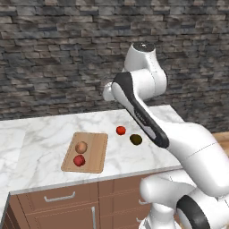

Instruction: Place the avocado, onion, tomato, and bell pepper on the cutting board.

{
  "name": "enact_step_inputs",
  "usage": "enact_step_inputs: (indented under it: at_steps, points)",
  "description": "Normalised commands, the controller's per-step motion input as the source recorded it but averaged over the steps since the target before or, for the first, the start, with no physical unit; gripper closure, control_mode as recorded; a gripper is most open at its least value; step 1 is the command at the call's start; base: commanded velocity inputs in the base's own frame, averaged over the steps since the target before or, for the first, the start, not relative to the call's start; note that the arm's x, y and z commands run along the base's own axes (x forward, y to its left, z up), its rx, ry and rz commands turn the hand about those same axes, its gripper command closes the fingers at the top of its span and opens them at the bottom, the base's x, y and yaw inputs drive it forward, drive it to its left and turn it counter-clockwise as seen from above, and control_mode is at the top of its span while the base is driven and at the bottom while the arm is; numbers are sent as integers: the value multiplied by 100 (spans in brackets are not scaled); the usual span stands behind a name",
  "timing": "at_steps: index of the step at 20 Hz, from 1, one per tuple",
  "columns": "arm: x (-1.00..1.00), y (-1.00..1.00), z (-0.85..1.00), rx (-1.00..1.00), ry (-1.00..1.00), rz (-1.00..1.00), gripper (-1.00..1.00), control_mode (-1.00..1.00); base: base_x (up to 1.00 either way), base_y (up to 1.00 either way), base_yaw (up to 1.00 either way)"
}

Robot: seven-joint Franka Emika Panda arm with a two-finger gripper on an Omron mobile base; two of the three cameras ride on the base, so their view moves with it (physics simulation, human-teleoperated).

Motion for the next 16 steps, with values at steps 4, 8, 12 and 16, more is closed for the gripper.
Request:
enact_step_inputs:
  at_steps: [4, 8, 12, 16]
  points:
    - [-62, -61, 26, 7, 0, 0, -100, -100, 0, 0, 0]
    - [-71, -45, 8, 6, 0, 0, -100, -100, 0, 0, 0]
    - [-52, -35, 0, 4, 0, 0, -100, -100, 0, 0, 0]
    - [-13, -26, 0, 0, 0, 0, -100, -100, 0, 0, 0]
